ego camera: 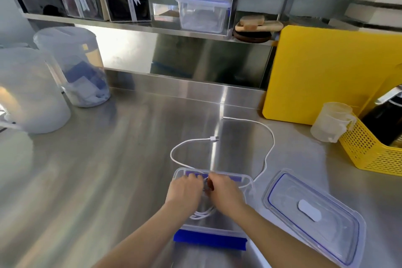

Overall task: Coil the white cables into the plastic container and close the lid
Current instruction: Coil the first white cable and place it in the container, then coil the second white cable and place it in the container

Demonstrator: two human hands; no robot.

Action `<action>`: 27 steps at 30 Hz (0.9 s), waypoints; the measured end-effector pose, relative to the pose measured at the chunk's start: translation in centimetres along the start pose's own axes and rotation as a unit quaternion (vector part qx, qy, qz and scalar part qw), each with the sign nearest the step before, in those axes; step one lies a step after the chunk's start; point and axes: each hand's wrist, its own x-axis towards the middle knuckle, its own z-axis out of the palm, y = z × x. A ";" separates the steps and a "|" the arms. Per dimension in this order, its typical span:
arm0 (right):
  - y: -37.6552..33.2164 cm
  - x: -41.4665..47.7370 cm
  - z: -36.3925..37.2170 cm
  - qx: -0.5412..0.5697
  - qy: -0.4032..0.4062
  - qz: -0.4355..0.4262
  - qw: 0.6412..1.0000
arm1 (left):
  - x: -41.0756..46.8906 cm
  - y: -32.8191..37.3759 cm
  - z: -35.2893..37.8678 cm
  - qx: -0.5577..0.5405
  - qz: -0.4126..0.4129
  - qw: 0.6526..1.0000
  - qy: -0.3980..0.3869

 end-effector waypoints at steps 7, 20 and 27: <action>0.7 0.6 1.5 -0.041 -0.049 -0.029 0.998 | 0.2 0.2 1.4 0.038 0.025 0.998 -0.035; 1.3 2.2 -1.9 -0.172 -0.180 -0.099 0.964 | 2.4 -0.5 -0.3 0.006 0.037 0.991 -0.129; -0.9 3.6 -7.4 -0.020 -0.148 -0.132 0.980 | 4.7 -3.4 -4.3 -0.137 0.077 0.987 0.016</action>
